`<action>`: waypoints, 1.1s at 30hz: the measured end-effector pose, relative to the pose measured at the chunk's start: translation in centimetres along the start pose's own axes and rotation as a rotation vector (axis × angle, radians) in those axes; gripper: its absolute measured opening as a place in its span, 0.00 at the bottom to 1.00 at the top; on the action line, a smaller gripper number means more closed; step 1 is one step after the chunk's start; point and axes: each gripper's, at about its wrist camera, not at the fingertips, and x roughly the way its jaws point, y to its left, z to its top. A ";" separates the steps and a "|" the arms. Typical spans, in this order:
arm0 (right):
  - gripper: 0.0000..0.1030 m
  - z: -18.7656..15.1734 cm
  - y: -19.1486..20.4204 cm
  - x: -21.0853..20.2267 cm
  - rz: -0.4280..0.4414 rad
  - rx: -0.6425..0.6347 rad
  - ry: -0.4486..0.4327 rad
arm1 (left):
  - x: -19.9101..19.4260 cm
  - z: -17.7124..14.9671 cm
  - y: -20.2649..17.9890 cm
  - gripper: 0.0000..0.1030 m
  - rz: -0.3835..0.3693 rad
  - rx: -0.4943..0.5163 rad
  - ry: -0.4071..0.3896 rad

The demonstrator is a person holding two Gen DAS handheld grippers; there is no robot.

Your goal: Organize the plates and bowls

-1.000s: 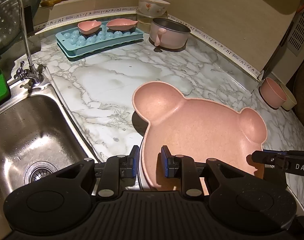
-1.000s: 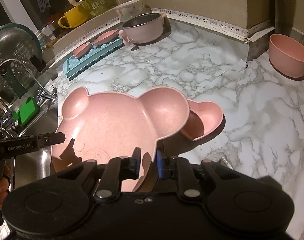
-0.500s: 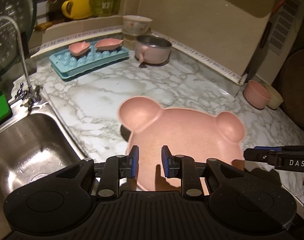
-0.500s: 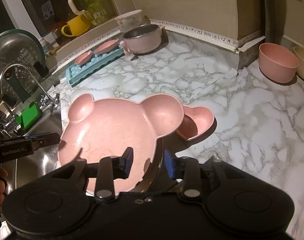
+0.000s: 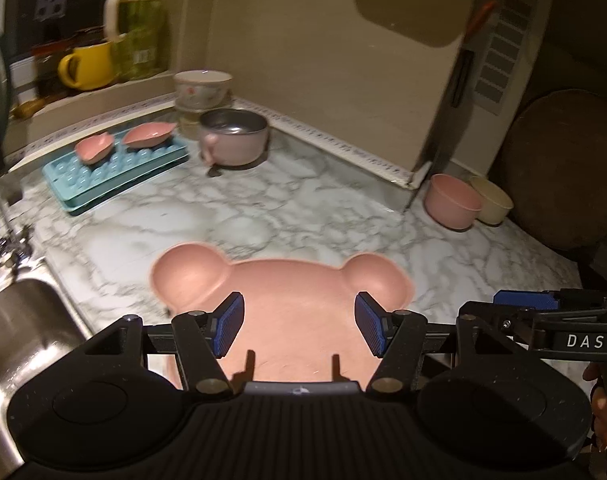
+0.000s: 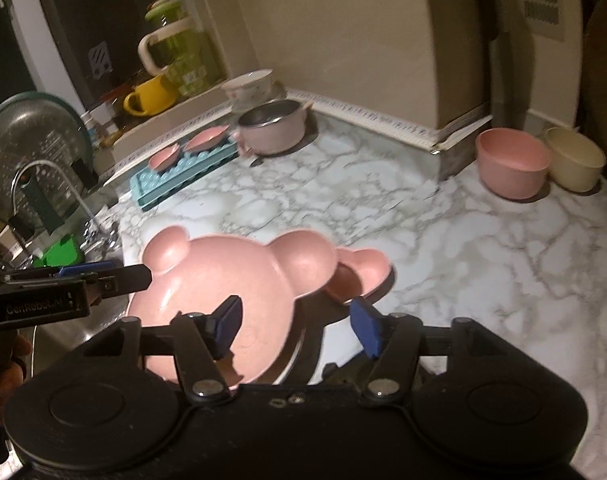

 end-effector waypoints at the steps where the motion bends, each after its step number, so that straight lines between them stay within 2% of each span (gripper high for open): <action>1: 0.65 0.1 -0.3 -0.4 -0.007 0.004 -0.011 | 0.1 0.2 -0.5 0.60 -0.009 0.005 -0.002; 4: 0.71 0.4 -1.1 -1.2 -0.032 0.007 -0.039 | 0.5 0.9 -2.3 0.68 -0.026 0.026 -0.016; 9: 0.82 0.8 -3.2 -2.2 -0.077 0.027 -0.076 | 1.9 2.0 -5.1 0.70 -0.049 0.054 -0.017; 13: 0.85 1.4 -5.6 -2.7 -0.117 0.050 -0.089 | 3.5 2.6 -7.7 0.77 -0.054 0.078 -0.012; 14: 0.88 1.5 -6.0 -2.8 -0.127 0.054 -0.093 | 3.9 2.8 -8.4 0.77 -0.054 0.087 -0.011; 15: 0.95 1.6 -6.5 -2.9 -0.139 0.058 -0.098 | 4.3 3.0 -9.0 0.77 -0.054 0.093 -0.010; 16: 0.96 1.7 -7.0 -3.0 -0.150 0.059 -0.109 | 4.7 3.2 -9.6 0.77 -0.054 0.093 -0.010; 22: 0.98 2.9 -10.5 -3.1 -0.190 0.078 -0.140 | 7.9 4.8 -12.9 0.78 -0.017 0.086 -0.022; 33: 0.99 6.1 -17.0 -1.6 -0.250 0.122 -0.162 | 14.8 8.3 -17.4 0.78 0.008 0.049 0.023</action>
